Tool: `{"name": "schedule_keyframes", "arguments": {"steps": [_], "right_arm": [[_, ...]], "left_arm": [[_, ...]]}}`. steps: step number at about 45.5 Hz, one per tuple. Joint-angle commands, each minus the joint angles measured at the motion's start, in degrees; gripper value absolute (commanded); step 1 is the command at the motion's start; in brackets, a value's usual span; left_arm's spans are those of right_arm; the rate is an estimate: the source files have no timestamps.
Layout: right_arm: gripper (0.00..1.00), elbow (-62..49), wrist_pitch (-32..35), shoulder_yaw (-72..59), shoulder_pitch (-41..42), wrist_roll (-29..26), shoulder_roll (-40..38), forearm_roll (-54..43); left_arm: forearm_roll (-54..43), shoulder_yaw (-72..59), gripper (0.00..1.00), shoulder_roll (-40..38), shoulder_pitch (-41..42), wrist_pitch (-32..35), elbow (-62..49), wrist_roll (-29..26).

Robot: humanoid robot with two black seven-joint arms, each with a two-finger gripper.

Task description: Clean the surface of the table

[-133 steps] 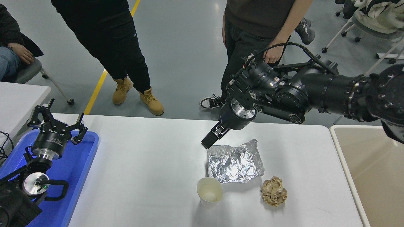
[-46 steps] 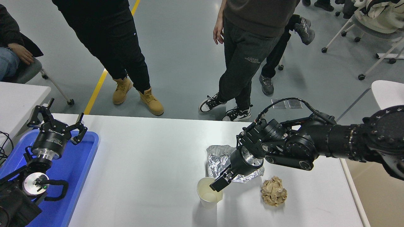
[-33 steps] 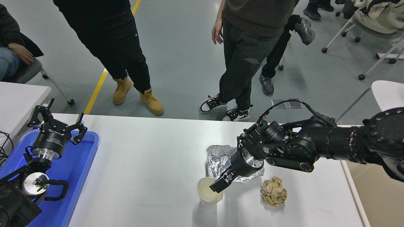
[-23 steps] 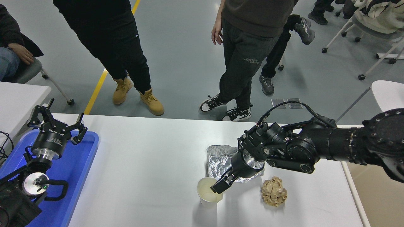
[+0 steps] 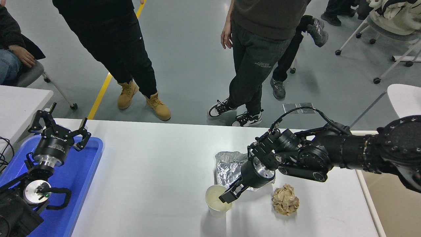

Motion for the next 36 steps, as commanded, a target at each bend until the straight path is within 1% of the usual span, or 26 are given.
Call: {"name": "schedule_keyframes", "arguments": {"steps": [1,2,4,11,15,36], "right_arm": [[0.41,-0.19,0.02,-0.05,-0.03,1.31,0.16,-0.79],[0.41,-0.19,0.02,-0.05,-0.03,1.31,0.16,-0.79],[0.36,-0.19,0.02,-0.05,-0.03,1.40,0.16,-0.79],[0.10,-0.19,0.02,-0.05,-0.03,3.68,0.16,-2.90],[0.00,-0.19,-0.07,-0.05,0.06,4.47,0.16,-3.52],[0.00,-0.37,-0.07,0.83,0.85,5.09,-0.28,-3.52]], "left_arm": [[0.00,-0.01,1.00,0.01,0.00,0.00,0.00,0.00],[0.00,0.07,1.00,0.01,0.00,0.00,0.00,0.00],[0.00,-0.01,1.00,0.01,0.00,0.00,0.00,0.00],[0.00,-0.01,1.00,0.01,0.00,0.00,0.00,0.00],[0.00,-0.01,1.00,0.01,0.00,0.00,0.00,0.00],[0.00,-0.01,1.00,0.01,0.00,0.00,0.00,0.00]]}}
